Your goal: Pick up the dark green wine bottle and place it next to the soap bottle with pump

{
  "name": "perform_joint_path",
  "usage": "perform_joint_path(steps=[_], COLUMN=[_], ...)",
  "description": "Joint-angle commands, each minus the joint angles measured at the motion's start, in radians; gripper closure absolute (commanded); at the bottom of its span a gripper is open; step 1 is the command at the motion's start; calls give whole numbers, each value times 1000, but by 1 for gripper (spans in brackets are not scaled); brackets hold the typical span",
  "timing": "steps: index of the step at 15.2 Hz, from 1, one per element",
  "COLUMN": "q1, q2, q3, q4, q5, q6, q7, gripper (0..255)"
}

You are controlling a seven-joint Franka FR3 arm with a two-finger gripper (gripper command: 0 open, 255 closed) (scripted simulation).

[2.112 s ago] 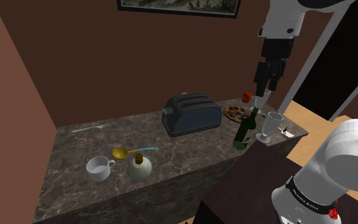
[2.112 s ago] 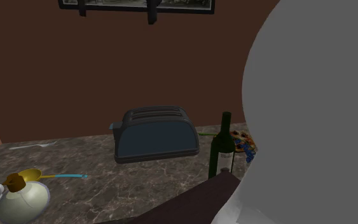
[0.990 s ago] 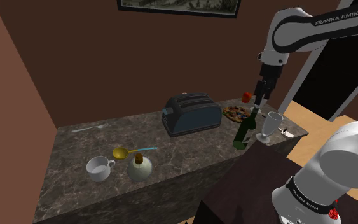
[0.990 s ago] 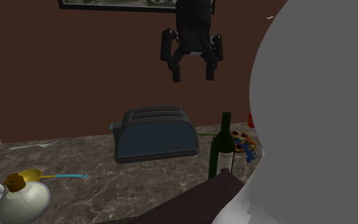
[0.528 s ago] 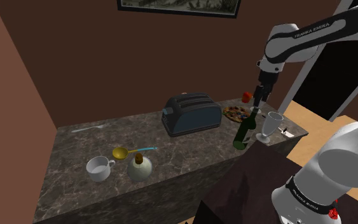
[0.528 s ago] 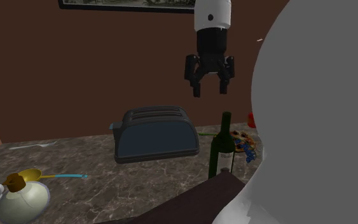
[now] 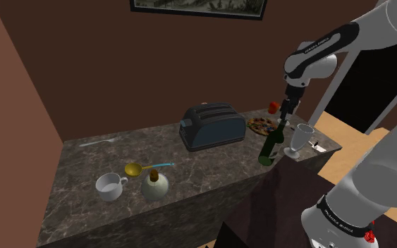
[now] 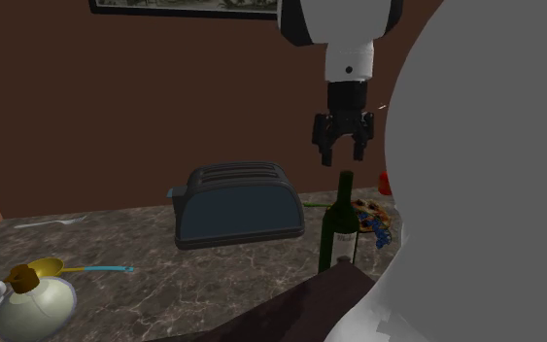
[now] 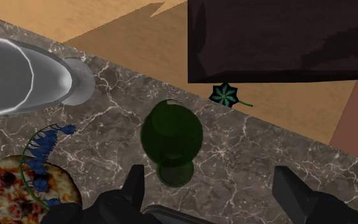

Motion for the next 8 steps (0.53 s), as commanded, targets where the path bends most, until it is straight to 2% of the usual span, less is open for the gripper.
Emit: perform_joint_path(steps=[1, 8], q1=[-10, -18], q2=[81, 148], q3=[-20, -15], q4=[41, 12], q5=[51, 98], q6=[38, 125], q7=[-70, -107], gripper=[0, 0])
